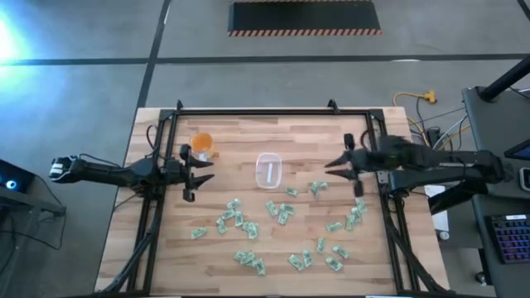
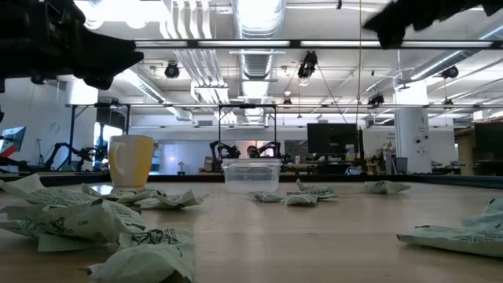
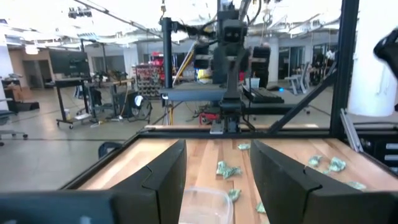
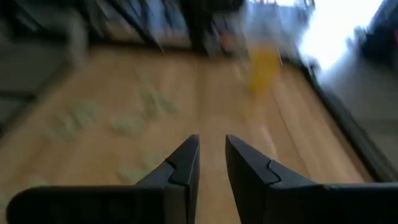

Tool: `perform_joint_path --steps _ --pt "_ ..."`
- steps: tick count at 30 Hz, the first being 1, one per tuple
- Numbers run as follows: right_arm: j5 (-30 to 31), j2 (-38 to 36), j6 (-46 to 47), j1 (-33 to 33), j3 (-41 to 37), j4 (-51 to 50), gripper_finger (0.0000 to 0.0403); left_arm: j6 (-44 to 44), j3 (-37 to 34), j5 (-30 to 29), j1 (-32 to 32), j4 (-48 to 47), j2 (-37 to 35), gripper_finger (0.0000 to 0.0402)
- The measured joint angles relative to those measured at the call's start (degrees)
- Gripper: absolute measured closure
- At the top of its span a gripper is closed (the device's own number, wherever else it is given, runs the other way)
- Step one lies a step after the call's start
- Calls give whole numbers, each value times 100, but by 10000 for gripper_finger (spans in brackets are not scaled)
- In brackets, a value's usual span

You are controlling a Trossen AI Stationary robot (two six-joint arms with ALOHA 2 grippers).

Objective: Pick and place Stevia / Truvia into bins
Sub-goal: Put the stevia packet into the bin

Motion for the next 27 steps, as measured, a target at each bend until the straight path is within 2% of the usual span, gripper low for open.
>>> perform_joint_path --steps 3,6,15,22,27 --pt "902 712 372 133 426 -1296 335 0 0 0 -1 -5 137 240" --pt "1261 1338 820 290 559 -2202 335 6 0 0 1 -7 287 240" --pt "1510 2488 993 828 521 -2141 335 54 0 -12 -1 8 627 240" --pt "1521 3177 1117 841 496 -2116 334 61 7 -149 1 18 770 240" --pt "1518 3614 1116 844 482 -2109 315 63 33 -153 4 23 879 240"
